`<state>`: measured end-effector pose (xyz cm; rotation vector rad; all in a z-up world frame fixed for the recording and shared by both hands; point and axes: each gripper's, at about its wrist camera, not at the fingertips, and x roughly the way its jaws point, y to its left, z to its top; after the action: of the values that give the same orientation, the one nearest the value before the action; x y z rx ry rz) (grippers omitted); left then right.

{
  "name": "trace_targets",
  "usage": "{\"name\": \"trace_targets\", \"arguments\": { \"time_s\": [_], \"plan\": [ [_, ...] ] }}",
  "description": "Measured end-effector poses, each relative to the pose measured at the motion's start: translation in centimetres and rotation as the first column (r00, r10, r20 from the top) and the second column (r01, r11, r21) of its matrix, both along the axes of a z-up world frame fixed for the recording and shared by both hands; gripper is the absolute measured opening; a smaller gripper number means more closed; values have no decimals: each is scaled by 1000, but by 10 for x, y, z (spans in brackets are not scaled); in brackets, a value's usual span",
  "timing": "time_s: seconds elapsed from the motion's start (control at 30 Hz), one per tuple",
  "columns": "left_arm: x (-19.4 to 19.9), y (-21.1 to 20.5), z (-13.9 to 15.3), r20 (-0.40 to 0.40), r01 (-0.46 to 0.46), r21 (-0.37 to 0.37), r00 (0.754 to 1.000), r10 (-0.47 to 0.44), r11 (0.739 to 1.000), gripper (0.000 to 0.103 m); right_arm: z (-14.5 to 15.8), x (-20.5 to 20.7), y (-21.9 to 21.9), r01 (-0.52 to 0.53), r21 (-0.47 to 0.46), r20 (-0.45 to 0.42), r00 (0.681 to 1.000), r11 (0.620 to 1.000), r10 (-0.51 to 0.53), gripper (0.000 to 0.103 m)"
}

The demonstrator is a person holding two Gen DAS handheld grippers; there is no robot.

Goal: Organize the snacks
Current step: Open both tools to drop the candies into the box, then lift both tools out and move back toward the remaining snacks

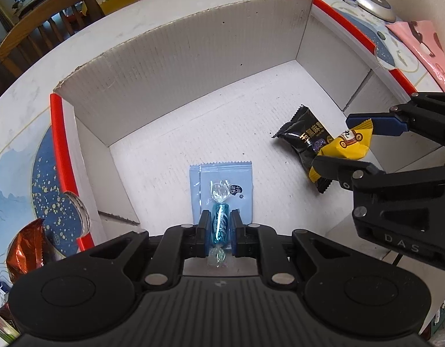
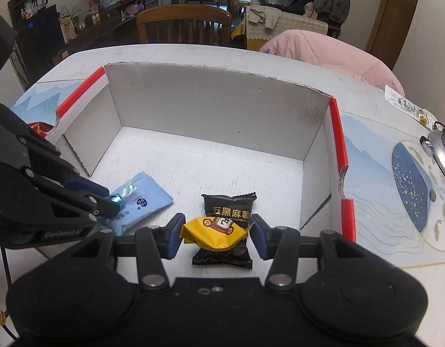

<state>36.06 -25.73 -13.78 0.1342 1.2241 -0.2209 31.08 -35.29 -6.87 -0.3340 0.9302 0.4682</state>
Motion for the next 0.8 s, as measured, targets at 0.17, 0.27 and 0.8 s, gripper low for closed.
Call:
{"name": "trace_targets", "arguments": {
  "time_s": [0.17, 0.27, 0.8],
  "plan": [
    [-4, 5, 4, 14, -8, -20, 1000, 9, 1000, 13, 4, -4, -1, 4, 6, 7, 1000, 1000, -4, 51],
    [-8, 8, 9, 25, -14, -35, 1000, 15, 999, 13, 9, -8, -2, 12, 14, 19, 1000, 1000, -12, 57],
    [-37, 26, 46, 109, -19, -132, 994, 34, 991, 13, 45, -37, -4, 33, 55, 80, 996, 998, -37, 64]
  ]
}}
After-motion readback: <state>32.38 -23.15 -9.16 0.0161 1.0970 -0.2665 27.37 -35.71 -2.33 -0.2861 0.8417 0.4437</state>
